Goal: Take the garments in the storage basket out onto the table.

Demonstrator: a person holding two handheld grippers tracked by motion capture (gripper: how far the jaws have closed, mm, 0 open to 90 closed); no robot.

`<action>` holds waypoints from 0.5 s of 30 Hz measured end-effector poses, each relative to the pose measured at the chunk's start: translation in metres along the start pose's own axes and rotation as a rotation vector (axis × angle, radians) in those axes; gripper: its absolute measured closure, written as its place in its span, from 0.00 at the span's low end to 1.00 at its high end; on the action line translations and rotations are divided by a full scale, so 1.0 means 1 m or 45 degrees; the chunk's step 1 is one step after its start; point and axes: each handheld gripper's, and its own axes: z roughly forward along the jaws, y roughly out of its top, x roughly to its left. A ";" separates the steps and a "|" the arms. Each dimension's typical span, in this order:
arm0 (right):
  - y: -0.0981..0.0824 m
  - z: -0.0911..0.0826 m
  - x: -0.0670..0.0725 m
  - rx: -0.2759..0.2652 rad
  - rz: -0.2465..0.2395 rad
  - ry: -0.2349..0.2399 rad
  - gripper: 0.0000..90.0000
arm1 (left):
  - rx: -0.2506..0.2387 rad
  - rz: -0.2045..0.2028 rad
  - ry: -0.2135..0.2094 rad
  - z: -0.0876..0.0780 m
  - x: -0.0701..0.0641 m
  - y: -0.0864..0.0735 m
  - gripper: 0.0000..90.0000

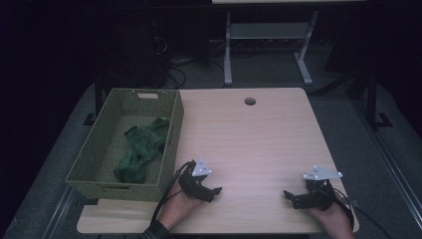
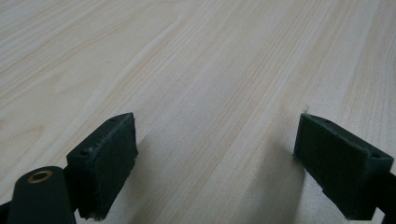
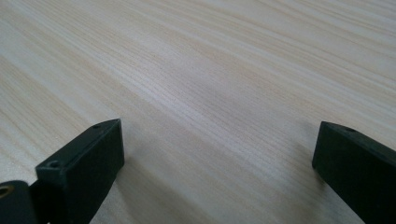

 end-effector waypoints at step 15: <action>0.001 0.001 -0.001 0.001 -0.003 0.001 0.02 | -0.001 0.018 -0.019 -0.001 0.000 -0.001 0.14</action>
